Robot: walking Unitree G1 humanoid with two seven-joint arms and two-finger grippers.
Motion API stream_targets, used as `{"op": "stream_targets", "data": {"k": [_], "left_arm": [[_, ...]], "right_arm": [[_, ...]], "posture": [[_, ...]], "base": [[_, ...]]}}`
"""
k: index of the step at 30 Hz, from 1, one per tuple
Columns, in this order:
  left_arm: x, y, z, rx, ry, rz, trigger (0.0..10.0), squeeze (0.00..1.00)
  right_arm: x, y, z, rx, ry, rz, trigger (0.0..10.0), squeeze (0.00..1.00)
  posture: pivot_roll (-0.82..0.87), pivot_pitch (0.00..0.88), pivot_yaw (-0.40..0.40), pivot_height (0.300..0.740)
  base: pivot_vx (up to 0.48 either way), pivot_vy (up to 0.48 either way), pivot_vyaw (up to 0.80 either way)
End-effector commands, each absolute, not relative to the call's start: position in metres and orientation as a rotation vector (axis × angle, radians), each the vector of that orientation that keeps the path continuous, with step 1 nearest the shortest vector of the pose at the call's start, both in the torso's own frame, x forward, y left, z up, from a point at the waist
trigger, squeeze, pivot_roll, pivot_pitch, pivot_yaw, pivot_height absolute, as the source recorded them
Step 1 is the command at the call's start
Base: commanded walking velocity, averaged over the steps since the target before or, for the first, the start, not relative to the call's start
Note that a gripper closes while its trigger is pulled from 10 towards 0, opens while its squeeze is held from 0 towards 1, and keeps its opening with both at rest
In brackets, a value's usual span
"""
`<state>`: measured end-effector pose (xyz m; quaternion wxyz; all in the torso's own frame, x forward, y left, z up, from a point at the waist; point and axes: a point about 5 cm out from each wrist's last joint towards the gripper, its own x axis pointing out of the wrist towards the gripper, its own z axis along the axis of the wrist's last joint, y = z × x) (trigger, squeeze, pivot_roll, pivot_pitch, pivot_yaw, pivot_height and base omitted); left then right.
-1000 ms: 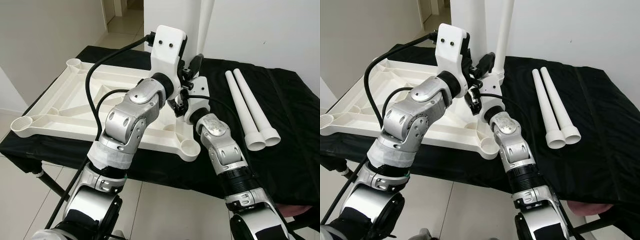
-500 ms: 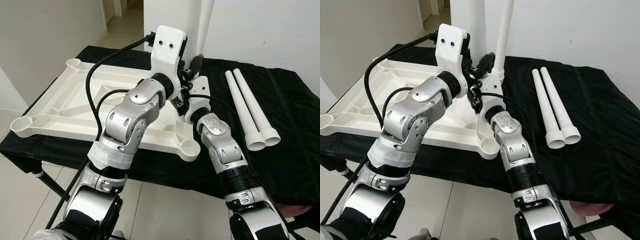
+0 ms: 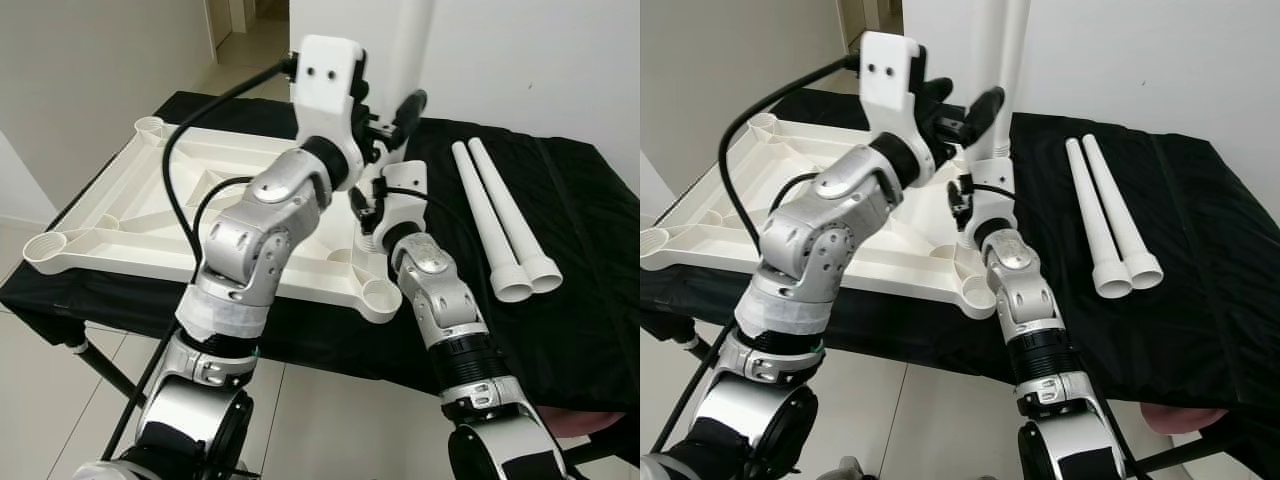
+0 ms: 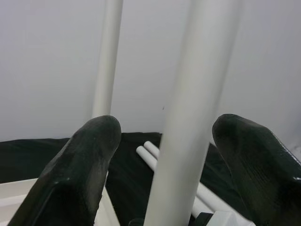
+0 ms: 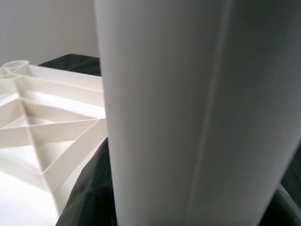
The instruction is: Building children table
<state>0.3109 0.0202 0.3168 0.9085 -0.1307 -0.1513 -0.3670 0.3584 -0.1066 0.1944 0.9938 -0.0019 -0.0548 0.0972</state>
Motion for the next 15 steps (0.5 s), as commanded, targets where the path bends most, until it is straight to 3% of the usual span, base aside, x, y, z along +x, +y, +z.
{"op": "stream_targets", "data": {"k": [1, 10, 15], "left_arm": [[0.307, 0.021, 0.315, -0.304, -0.308, -0.781, 10.0, 0.00], [0.306, 0.033, 0.281, -0.241, -0.242, -0.749, 10.0, 0.00], [0.296, 0.042, 0.246, -0.086, -0.222, -0.776, 10.0, 0.00]], "right_arm": [[0.359, -0.111, 0.194, 0.046, -0.104, 0.165, 10.0, 0.00], [0.348, -0.121, 0.194, 0.009, -0.179, 0.138, 10.0, 0.00], [0.333, -0.125, 0.182, 0.040, -0.197, 0.181, 10.0, 0.00]], "posture": [[-0.01, 0.000, 0.000, 0.740], [-0.03, 0.000, -0.002, 0.740], [-0.03, 0.000, -0.010, 0.740]], "base": [[0.000, 0.000, 0.00], [0.000, 0.000, 0.00], [0.000, 0.000, 0.00]]}}
